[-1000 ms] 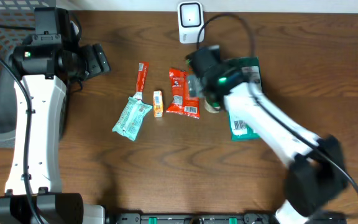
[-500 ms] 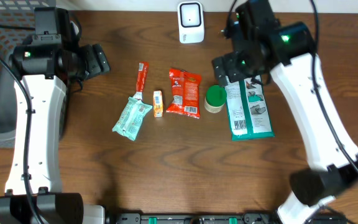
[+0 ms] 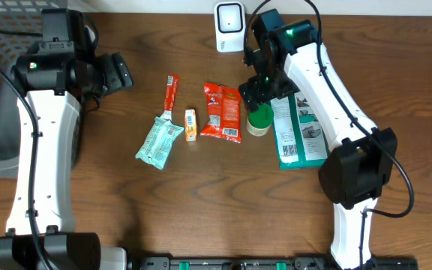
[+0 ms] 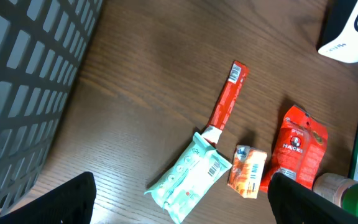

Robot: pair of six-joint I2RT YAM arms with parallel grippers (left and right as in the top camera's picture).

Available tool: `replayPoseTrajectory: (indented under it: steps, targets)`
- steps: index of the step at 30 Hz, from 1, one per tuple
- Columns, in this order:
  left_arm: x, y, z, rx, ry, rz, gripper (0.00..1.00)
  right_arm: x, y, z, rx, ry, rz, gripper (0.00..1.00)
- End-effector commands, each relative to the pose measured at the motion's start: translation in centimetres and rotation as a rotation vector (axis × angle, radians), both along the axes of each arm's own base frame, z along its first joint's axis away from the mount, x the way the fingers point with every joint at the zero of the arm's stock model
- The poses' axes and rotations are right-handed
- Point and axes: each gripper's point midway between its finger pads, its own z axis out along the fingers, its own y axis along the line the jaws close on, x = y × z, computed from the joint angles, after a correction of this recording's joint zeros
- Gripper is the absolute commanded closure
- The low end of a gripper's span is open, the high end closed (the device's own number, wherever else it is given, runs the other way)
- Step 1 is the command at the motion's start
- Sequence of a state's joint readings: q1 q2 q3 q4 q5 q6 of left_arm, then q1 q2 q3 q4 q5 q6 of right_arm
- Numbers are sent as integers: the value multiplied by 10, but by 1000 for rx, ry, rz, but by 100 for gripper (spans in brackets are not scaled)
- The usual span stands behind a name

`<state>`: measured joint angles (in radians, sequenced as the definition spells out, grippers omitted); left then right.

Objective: Scan the item barcode

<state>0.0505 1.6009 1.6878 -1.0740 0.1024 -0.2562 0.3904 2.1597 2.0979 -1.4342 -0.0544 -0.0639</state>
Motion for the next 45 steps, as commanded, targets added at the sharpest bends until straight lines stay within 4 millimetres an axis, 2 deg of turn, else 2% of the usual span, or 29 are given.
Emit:
replayPoseTrajectory:
  steps: [1,6,16,17,20,31,37,41,45]
  targets:
    - [-1,0,15,6,-40,-10,12,-1,7,-9,1,15,42,3]
    - [-1,0,15,6,-40,-10,12,-5,10,-24,-9,40,80,7]
    - [-1,0,15,6,-40,-10,12,-14,7,-68,-27,85,83,7]
    - [-1,0,15,6,-40,-10,12,-18,6,-77,-31,97,83,10]
    - [-1,0,15,7,-40,-10,12,-22,5,-84,-36,110,86,15]
    - [-1,0,15,6,-40,-10,12,-17,9,-86,-27,84,88,30]
    - [-1,0,15,6,-40,-11,12,-8,12,-86,-13,50,88,31]
    - [-1,0,15,6,-40,-10,12,-10,12,-86,-15,54,87,35]
    - [-1,0,15,6,-40,-10,12,-12,11,-86,-18,64,87,30]
